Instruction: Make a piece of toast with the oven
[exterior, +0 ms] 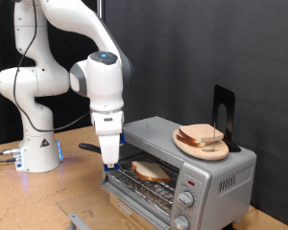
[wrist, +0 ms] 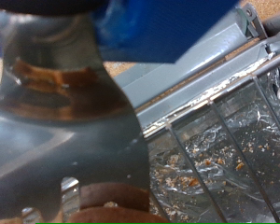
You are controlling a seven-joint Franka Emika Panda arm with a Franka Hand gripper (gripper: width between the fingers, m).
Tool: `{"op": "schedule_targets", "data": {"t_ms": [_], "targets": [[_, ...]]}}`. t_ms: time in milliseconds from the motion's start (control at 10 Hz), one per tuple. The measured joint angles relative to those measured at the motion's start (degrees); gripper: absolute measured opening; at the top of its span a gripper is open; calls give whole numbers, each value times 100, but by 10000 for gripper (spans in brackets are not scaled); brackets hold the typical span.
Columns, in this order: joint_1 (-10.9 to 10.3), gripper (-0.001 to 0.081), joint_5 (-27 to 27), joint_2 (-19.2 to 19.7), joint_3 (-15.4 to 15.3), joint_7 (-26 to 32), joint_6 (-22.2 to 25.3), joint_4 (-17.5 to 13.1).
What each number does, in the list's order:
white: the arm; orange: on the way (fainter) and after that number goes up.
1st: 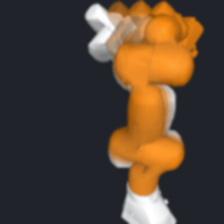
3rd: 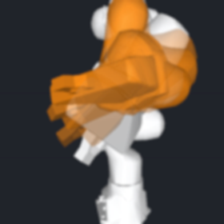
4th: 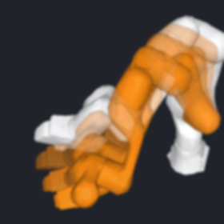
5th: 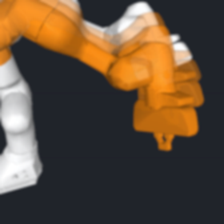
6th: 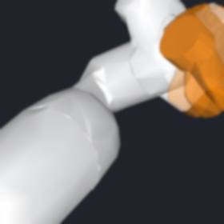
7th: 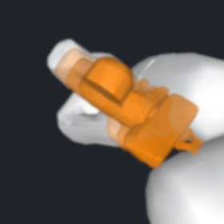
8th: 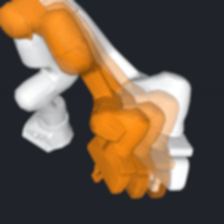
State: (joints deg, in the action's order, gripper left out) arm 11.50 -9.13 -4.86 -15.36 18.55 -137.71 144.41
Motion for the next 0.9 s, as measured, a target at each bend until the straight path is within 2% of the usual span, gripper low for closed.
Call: {"op": "schedule_targets", "data": {"t_ms": [600,900], "targets": [[5,466,66,6,-18,4,2,-12],[6,466,-156,-72,10,242,-85,204]]}}
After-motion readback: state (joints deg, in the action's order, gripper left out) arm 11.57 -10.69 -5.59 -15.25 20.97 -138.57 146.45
